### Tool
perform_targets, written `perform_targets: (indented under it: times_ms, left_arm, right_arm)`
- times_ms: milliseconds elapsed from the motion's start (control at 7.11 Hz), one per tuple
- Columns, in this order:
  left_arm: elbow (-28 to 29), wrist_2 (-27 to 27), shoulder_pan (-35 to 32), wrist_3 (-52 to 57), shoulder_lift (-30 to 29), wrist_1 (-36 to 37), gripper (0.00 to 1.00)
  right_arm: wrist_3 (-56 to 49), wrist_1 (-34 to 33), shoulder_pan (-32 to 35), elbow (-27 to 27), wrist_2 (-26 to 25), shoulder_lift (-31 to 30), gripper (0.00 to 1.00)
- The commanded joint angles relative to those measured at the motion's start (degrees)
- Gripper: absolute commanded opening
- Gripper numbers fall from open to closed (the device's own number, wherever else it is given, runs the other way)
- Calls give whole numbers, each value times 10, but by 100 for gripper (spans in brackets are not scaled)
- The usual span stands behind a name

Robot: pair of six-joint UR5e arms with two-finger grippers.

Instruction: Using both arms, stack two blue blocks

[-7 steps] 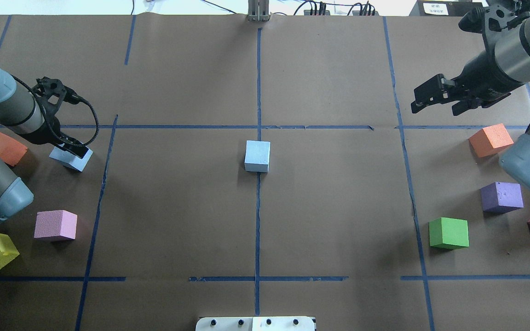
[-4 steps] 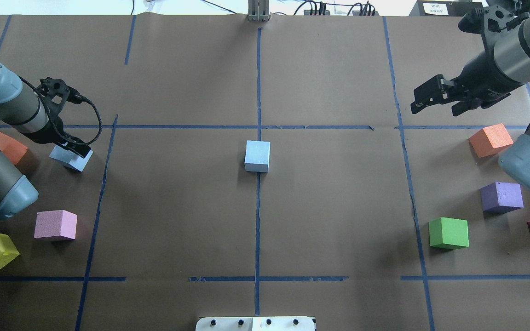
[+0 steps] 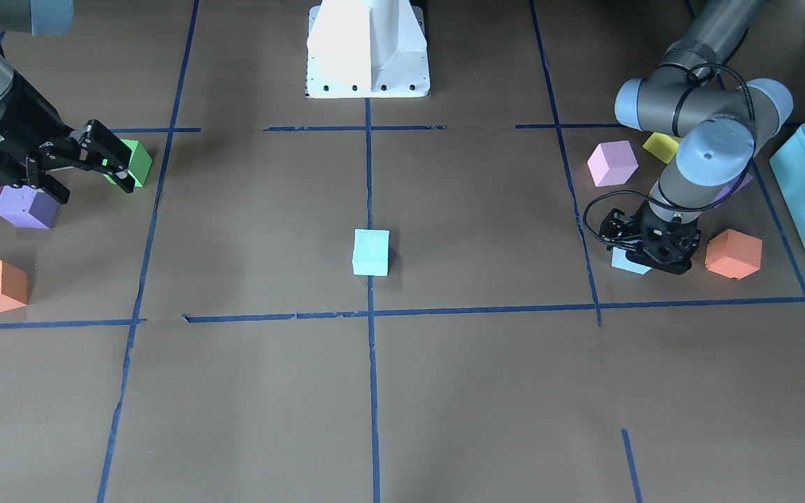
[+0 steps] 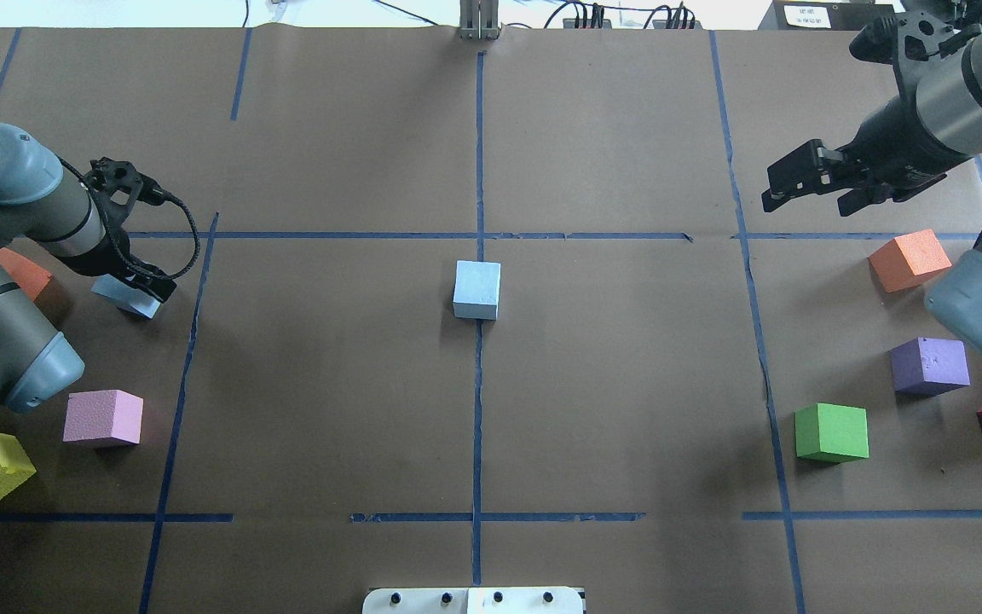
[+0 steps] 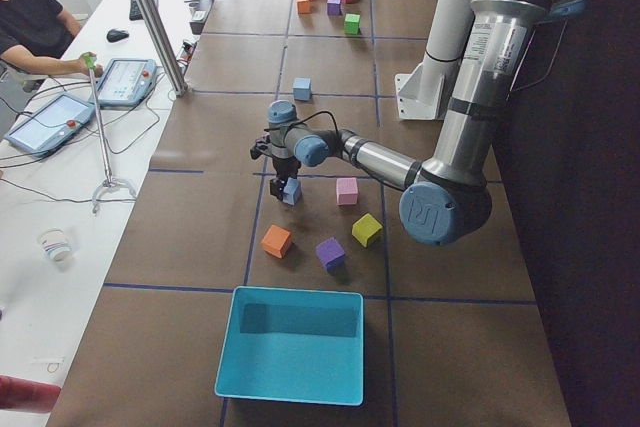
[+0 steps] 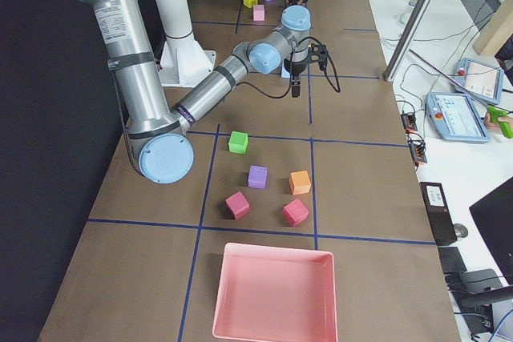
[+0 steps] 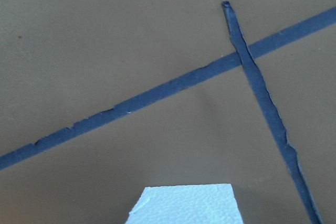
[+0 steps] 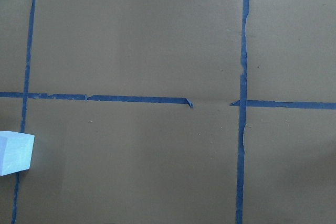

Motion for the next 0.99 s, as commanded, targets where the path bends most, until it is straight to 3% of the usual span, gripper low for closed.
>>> perform_targets:
  times_ms: [0,141,422,563,844]
  left_arm:
    - [-3,-3,2,-15,1,0,14]
    - [-21,-11,2,-54,-1,5,5]
    - [-76,-32,1,-110,-37,28,5]
    - [-76,-31,4,-180,-100,64,5]
    - [-61,-8,77,-305,-217,136,5]
  right_arm:
    - [0,0,0,1,0,-1,100]
    - [0,0,1,1,0,-1,100]
    - [0,0,3,2,2,-4,100]
    - [-2,0,9,9,4,-22,100]
    - [-79,0,44,10,5,-62,100]
